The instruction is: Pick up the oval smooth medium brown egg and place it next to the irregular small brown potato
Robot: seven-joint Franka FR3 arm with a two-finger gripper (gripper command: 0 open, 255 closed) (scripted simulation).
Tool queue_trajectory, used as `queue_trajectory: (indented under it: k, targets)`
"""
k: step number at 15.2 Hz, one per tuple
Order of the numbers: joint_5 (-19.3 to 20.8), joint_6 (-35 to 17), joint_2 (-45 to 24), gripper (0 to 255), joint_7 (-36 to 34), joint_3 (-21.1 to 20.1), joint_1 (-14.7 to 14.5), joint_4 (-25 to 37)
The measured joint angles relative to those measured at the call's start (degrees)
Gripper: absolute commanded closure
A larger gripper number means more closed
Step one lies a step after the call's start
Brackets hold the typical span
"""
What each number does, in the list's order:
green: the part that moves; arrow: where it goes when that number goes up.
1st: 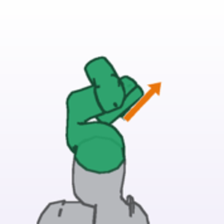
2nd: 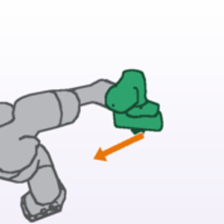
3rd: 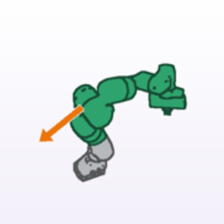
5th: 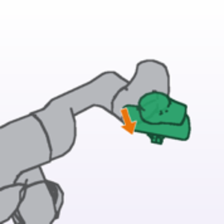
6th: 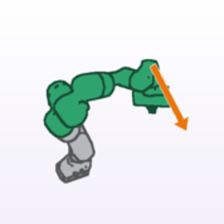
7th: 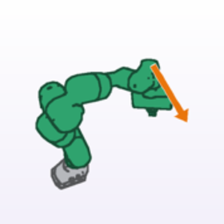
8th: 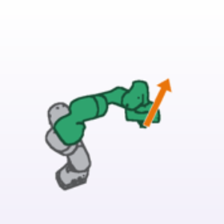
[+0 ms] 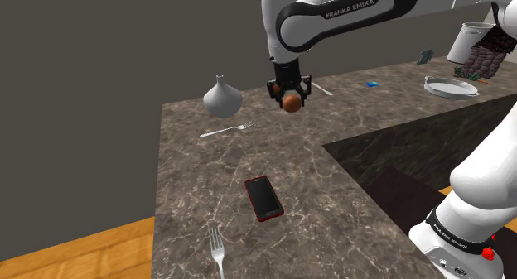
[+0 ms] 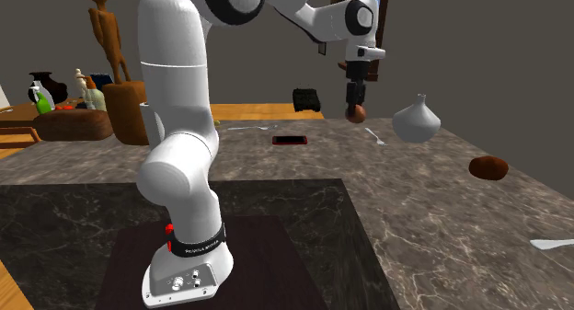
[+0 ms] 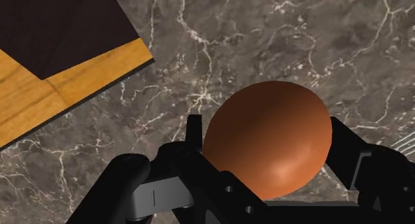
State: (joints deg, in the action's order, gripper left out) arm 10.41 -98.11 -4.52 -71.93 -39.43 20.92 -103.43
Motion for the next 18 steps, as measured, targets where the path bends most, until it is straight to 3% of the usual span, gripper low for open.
queue_trajectory:
  k: [10,15,18]
  targets:
    - [11.36,6.91,-19.99,255,4.33,4.36,-1.94,24.18]
    - [16.93,14.74,-33.77,255,8.68,7.75,-7.37,46.19]
    - [17.6,14.3,-35.75,255,9.14,8.28,-7.71,47.74]
